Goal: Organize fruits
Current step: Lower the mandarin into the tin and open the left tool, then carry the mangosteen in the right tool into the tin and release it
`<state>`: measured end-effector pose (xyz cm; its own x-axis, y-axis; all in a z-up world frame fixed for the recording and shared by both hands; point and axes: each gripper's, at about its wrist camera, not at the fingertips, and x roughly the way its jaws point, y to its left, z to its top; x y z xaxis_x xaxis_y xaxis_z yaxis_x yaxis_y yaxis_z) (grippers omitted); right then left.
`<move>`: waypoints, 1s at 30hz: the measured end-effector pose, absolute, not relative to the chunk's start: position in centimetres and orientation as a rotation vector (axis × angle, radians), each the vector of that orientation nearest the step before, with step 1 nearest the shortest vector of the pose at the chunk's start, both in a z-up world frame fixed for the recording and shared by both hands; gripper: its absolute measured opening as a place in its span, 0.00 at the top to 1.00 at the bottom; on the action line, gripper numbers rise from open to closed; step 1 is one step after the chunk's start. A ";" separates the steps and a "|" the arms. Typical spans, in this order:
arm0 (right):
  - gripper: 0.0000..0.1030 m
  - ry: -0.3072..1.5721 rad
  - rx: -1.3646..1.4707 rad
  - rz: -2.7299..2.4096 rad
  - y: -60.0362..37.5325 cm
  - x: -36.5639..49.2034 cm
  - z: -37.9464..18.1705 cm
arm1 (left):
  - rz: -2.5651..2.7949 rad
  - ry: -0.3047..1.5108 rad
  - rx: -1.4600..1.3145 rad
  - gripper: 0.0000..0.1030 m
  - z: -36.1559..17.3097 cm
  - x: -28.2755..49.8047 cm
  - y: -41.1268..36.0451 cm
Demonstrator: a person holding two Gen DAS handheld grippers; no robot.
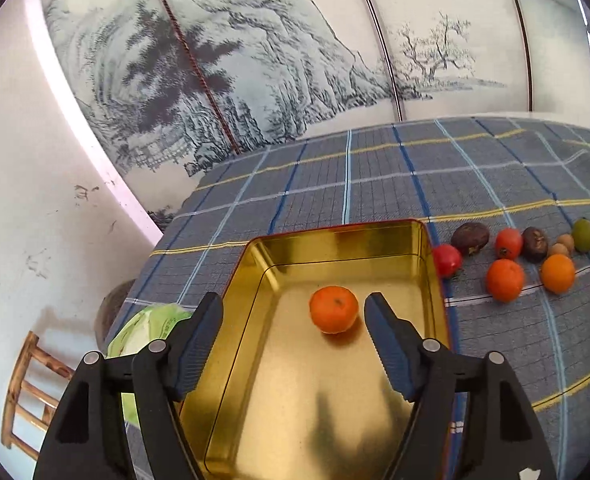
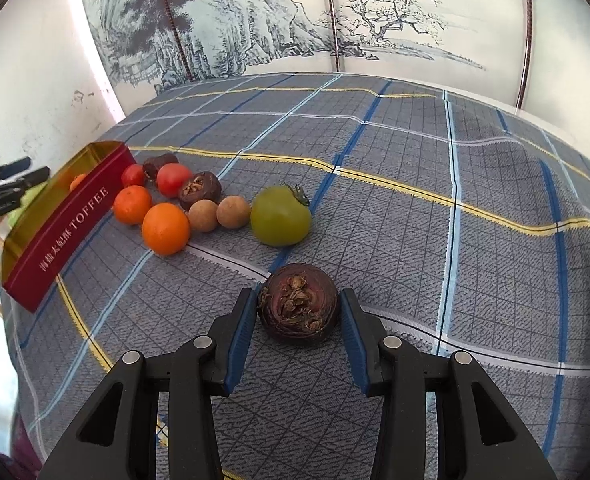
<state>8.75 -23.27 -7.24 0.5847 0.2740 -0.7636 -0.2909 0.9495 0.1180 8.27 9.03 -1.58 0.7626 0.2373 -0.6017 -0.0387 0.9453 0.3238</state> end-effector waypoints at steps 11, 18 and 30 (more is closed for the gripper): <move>0.58 0.892 -0.015 0.394 -20.5 6.8 -4.8 | 0.179 0.658 0.223 0.22 -0.5 5.8 9.7; 0.58 0.856 0.006 0.540 -15.6 6.9 -1.0 | 0.217 0.647 0.148 0.16 -0.4 4.3 11.3; 0.58 0.850 -0.089 0.719 -4.6 9.2 1.8 | 0.249 0.661 -0.032 0.13 -0.9 1.7 15.2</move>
